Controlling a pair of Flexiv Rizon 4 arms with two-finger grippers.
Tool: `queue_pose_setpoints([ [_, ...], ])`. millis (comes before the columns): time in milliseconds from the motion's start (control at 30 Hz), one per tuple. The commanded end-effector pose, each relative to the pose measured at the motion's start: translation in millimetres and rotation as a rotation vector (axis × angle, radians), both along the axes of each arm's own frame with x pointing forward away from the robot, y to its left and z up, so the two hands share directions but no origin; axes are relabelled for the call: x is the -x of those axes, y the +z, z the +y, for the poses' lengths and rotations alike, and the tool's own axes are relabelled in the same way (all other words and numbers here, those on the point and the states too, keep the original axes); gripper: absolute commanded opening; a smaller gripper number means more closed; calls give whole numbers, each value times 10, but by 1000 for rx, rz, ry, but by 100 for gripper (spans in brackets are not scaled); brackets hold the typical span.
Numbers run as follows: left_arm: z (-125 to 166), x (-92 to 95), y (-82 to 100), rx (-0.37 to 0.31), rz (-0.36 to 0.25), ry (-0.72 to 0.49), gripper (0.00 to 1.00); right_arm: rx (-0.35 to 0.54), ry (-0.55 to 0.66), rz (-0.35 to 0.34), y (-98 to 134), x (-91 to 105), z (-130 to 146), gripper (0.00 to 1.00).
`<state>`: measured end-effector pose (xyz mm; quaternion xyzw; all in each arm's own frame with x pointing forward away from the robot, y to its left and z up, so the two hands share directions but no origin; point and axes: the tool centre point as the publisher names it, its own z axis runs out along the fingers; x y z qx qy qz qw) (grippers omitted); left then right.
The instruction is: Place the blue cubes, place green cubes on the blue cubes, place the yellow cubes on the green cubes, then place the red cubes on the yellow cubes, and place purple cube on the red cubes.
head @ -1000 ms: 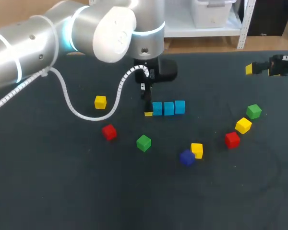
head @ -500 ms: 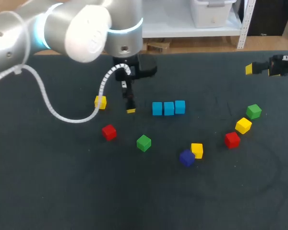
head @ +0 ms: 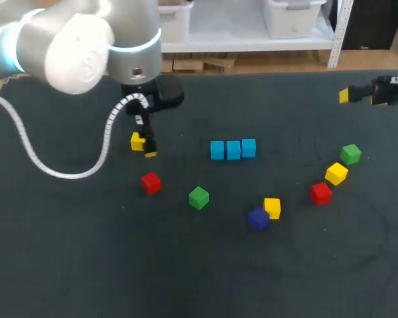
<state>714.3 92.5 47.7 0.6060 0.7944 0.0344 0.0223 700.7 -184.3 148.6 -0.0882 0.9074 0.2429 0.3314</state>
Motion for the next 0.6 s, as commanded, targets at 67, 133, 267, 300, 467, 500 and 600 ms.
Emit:
queue_pose_setpoints([
  [67,289,84,88,36,-24,34,100,0,0,1,4,3,-3,100],
  [133,382,89,102,27,-34,53,100,0,0,1,4,3,-3,100],
  [267,543,118,138,28,-44,77,100,0,0,1,4,3,-3,100],
  [300,571,124,143,28,-46,85,100,0,0,1,4,3,-3,100],
  [467,702,153,161,32,-57,123,100,0,0,1,4,3,-3,100],
  [500,738,158,168,29,-61,130,100,0,0,1,4,3,-3,100],
  [600,897,155,221,29,-75,176,100,0,0,1,4,3,-3,100],
])
